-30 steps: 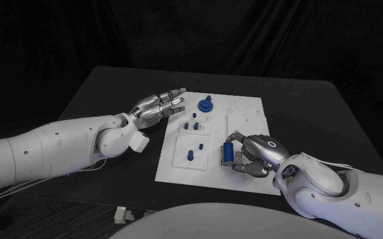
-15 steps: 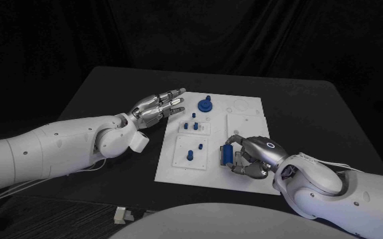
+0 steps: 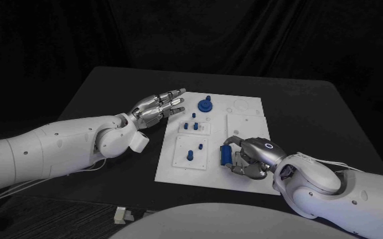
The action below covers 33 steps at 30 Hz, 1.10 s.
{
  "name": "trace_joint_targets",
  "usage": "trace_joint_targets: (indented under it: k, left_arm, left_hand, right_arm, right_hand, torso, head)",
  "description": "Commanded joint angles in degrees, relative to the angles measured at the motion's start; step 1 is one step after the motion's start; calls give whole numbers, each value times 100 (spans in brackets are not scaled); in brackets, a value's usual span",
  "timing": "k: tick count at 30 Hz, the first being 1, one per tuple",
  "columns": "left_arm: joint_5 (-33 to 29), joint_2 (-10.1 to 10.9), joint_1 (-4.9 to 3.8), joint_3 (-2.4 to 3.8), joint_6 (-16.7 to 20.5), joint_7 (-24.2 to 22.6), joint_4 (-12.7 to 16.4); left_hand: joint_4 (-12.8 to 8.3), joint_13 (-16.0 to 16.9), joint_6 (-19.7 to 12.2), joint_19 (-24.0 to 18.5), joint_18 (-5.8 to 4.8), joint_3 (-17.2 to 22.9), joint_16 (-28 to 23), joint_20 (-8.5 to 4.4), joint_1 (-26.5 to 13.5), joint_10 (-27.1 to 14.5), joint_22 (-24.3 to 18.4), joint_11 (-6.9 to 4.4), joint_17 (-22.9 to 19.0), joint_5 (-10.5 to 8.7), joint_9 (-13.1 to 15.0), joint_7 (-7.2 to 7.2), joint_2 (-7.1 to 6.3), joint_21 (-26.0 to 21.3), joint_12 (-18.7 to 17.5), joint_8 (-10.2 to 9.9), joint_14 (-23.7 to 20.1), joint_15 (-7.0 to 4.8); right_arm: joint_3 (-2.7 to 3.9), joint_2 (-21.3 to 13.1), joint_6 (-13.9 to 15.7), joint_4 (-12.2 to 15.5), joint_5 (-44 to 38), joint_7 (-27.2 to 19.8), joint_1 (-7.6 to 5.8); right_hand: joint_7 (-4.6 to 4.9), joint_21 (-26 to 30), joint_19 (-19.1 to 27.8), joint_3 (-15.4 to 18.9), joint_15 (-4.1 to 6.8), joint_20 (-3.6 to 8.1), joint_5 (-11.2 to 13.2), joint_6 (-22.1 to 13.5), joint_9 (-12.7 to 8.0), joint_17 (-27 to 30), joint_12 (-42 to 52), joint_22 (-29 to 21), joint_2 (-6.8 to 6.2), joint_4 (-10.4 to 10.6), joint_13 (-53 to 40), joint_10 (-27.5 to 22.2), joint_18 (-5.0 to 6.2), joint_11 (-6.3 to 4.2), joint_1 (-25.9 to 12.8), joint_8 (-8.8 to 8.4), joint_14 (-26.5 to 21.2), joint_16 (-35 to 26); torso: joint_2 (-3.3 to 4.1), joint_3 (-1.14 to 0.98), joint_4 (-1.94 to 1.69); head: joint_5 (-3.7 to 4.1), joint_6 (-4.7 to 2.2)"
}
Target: Assemble the parts on the task board
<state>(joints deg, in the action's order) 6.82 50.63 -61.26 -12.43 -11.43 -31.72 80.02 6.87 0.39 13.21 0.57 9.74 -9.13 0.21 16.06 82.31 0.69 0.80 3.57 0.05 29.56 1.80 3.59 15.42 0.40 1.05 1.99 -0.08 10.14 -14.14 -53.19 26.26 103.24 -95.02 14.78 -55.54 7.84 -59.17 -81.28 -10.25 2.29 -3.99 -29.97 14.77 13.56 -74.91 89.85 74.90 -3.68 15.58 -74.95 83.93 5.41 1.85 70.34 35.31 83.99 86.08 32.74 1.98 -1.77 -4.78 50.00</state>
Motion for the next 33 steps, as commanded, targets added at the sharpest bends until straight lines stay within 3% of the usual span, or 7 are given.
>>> trace_joint_targets:
  k: [1,10,20,30,31,32,33]
  left_arm:
    - [-7,-9,9,5,-78,-61,8]
    - [-7,-4,12,5,-83,-57,6]
    - [-7,3,16,5,-85,-66,10]
    - [-7,43,17,5,-30,-92,47]
    - [-7,48,17,5,-23,-94,53]
    - [-7,54,17,5,-17,-96,58]
    - [-7,60,17,5,-10,-97,65]
  left_hand:
    - [-21,10,-2,9,31,7,-21,37,-20,0,8,-12,-5,10,6,43,56,11,38,24,8,46]
    - [-26,11,3,10,31,13,-21,38,-25,2,8,3,-5,9,7,47,57,11,42,26,8,48]
    - [-38,12,42,10,29,30,-21,40,-39,7,7,35,-5,9,12,72,63,11,48,35,8,50]
    - [-45,14,65,13,29,34,-21,40,-44,9,11,36,-5,8,15,81,60,14,52,40,8,50]
    - [-45,14,65,13,29,34,-21,40,-44,9,11,36,-5,8,15,81,60,14,52,40,8,50]
    - [-45,14,65,13,29,34,-21,40,-44,9,11,36,-5,8,15,81,60,14,52,40,8,50]
    - [-51,15,77,14,29,35,-21,39,-48,11,11,36,-5,7,17,81,51,14,55,44,8,48]
  right_arm:
    - [-4,3,-145,-14,1,160,17]
    - [-4,3,-39,-24,1,208,17]
    - [-4,-37,254,14,1,148,17]
    - [9,-489,1026,373,217,-79,-106]
    - [10,-554,1059,419,330,-102,-152]
    - [10,-622,1074,463,470,-119,-206]
    - [11,-709,1068,511,660,-125,-283]
  right_hand:
    - [-1,27,39,66,-14,7,308,-265,-269,-379,-33,749,-80,-28,-1429,541,31,-2,44,-426,339,-21]
    - [-8,82,51,139,-11,5,699,-525,-547,-330,-75,738,-58,-76,-1362,486,40,-6,97,-872,326,-41]
    - [-14,109,44,458,-11,4,1801,-640,-754,-295,-153,736,-111,93,-1226,387,43,-7,-79,-1019,323,-55]
    - [-58,70,10,697,24,33,2520,-315,-768,-285,-167,747,-426,151,-1195,377,35,-46,-715,-589,332,-60]
    - [-58,57,5,693,25,35,2545,-234,-751,-300,-165,751,-417,151,-1198,381,32,-47,-760,-483,336,-55]
    - [-41,16,-13,625,22,34,2568,129,-669,-324,-154,761,-259,146,-1213,395,23,-35,-863,-63,345,-45]
    - [-16,-7,-25,571,8,28,2530,326,-654,-349,-142,768,-129,131,-1233,411,18,-19,-895,28,354,-35]
  torso:
    - [-2,-2,0]
    - [-3,1,0]
    - [0,-2,-2]
    - [2,-3,-2]
    - [4,-3,-3]
    - [5,-3,-3]
    - [5,-3,-3]
  head:
    - [-5,0]
    - [-12,0]
    - [-18,0]
    - [-38,0]
    - [-36,0]
    - [-34,0]
    - [-36,0]
